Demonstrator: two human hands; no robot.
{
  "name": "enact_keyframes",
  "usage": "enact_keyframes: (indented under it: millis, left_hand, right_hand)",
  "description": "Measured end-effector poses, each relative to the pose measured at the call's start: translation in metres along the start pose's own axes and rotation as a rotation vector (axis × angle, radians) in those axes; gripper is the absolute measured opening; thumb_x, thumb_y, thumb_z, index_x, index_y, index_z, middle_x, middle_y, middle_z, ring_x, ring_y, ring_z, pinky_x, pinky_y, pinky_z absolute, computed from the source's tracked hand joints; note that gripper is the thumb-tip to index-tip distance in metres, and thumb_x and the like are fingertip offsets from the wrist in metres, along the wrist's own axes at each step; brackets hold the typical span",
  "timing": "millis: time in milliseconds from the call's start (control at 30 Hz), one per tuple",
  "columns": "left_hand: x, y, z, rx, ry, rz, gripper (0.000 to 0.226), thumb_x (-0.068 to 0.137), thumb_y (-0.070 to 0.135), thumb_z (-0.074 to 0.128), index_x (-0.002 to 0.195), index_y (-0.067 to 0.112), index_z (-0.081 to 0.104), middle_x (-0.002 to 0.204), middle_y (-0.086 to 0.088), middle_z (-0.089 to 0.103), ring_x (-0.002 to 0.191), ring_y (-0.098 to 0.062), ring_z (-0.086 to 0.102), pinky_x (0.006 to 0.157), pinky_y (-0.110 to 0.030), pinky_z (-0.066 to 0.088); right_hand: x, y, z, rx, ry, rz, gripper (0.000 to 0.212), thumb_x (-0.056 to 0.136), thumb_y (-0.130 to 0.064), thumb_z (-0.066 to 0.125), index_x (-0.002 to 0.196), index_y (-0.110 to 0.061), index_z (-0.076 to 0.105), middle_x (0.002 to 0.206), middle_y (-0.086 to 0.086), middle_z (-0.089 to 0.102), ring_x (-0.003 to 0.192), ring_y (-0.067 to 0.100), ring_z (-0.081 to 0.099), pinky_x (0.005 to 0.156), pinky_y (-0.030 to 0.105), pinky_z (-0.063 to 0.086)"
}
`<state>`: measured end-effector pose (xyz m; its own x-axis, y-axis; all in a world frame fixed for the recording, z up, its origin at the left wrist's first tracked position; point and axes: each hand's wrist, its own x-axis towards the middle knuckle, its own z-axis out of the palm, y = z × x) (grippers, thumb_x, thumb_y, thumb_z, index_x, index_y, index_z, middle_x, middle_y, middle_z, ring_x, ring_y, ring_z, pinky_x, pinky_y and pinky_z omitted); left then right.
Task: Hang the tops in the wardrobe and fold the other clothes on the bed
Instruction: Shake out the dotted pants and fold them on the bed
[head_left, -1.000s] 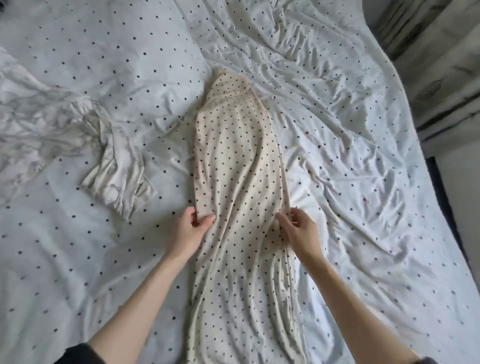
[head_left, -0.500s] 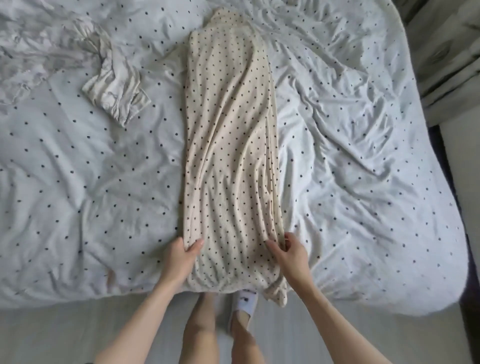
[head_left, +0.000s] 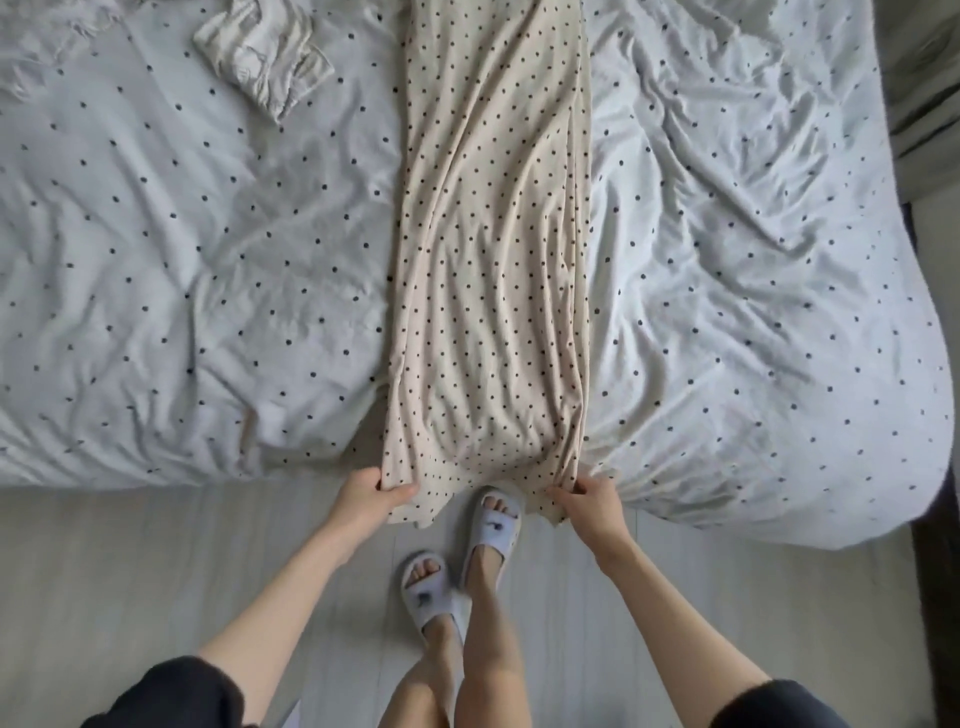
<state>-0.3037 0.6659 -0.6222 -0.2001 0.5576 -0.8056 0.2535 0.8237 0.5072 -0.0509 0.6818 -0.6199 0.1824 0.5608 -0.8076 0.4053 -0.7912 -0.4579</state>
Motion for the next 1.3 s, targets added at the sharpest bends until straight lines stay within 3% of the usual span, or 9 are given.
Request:
enact_keyframes:
  millis: [133,267,400,600,733,900,1033,1167,1300]
  left_hand:
    - [-0.023,-0.003,-0.002,-0.157,-0.002,-0.003,0.005,0.087,0.006,0.063,0.083,0.005,0.064,0.062,0.006,0.066,0.059,-0.001,0.059,0.058,-0.014,0.045]
    - [-0.045,0.003,-0.025,-0.426,-0.117,-0.114,0.012,0.088,0.006,0.062,0.098,-0.001,0.064,0.090,-0.012,0.070,0.083,-0.022,0.066,0.070,-0.035,0.057]
    - [-0.058,0.032,-0.052,-0.508,-0.157,-0.182,0.006,0.082,0.002,0.066,0.086,-0.002,0.064,0.069,-0.010,0.071,0.057,-0.018,0.066,0.047,-0.024,0.055]
    - [-0.030,0.143,-0.084,-0.735,-0.218,-0.181,0.008,0.085,0.002,0.059,0.079,-0.003,0.060,0.058,-0.013,0.066,0.047,-0.018,0.065,0.045,-0.026,0.055]
    - [-0.002,0.202,-0.087,-0.993,-0.264,0.029,0.025,0.099,0.025,0.044,0.105,0.003,0.052,0.098,-0.018,0.066,0.088,-0.026,0.067,0.072,-0.035,0.056]
    - [0.007,0.171,-0.042,0.146,0.196,0.607,0.019,0.094,0.008,0.054,0.112,0.006,0.060,0.118,-0.010,0.061,0.110,-0.022,0.058,0.097,-0.030,0.044]
    - [0.018,0.118,-0.005,0.997,0.362,1.067,0.054,0.063,-0.002,0.080,0.114,0.007,0.067,0.128,-0.015,0.059,0.121,-0.034,0.053,0.101,-0.052,0.042]
    - [0.040,0.115,-0.002,1.260,0.454,0.964,0.092,0.056,0.003,0.084,0.138,0.018,0.045,0.145,-0.013,0.041,0.133,-0.033,0.040,0.106,-0.053,0.036]
    - [0.045,0.116,-0.005,1.190,0.563,1.050,0.074,0.057,-0.015,0.075,0.126,0.006,0.059,0.134,-0.014,0.053,0.123,-0.033,0.051,0.099,-0.053,0.043]
  right_hand:
    - [-0.024,0.009,-0.001,0.151,0.050,0.070,0.015,0.085,-0.009,0.059,0.071,-0.004,0.063,0.063,0.012,0.057,0.059,0.025,0.051,0.053,0.027,0.044]
    - [-0.052,0.003,-0.020,0.381,0.016,0.165,0.008,0.084,-0.009,0.064,0.086,-0.002,0.067,0.077,0.010,0.068,0.065,0.022,0.065,0.056,0.027,0.053]
    - [-0.070,-0.025,-0.045,0.508,-0.055,0.232,0.010,0.083,-0.009,0.067,0.088,-0.001,0.065,0.075,0.011,0.067,0.064,0.022,0.062,0.053,0.029,0.050]
    - [-0.049,-0.127,-0.088,0.776,-0.216,0.160,0.013,0.090,0.000,0.054,0.076,0.000,0.055,0.048,0.006,0.057,0.037,0.012,0.055,0.037,0.018,0.045]
    - [-0.018,-0.186,-0.098,0.961,-0.118,-0.079,0.014,0.092,-0.015,0.056,0.086,-0.003,0.058,0.068,0.009,0.064,0.058,0.018,0.063,0.054,0.025,0.056]
    - [0.007,-0.159,-0.066,-0.066,0.315,-0.600,0.028,0.093,-0.019,0.056,0.117,-0.006,0.062,0.110,0.008,0.066,0.095,0.018,0.063,0.084,0.032,0.052]
    - [0.019,-0.109,-0.038,-0.792,0.292,-0.971,0.048,0.075,-0.012,0.076,0.120,-0.008,0.062,0.126,0.012,0.059,0.117,0.030,0.057,0.079,0.042,0.056]
    - [0.039,-0.101,-0.027,-1.029,0.441,-1.024,0.075,0.058,-0.009,0.087,0.127,-0.006,0.058,0.131,0.021,0.054,0.122,0.035,0.052,0.093,0.048,0.050]
    - [0.052,-0.104,-0.028,-1.035,0.475,-1.065,0.068,0.065,0.007,0.077,0.128,-0.002,0.056,0.133,0.020,0.053,0.123,0.035,0.051,0.094,0.050,0.048]
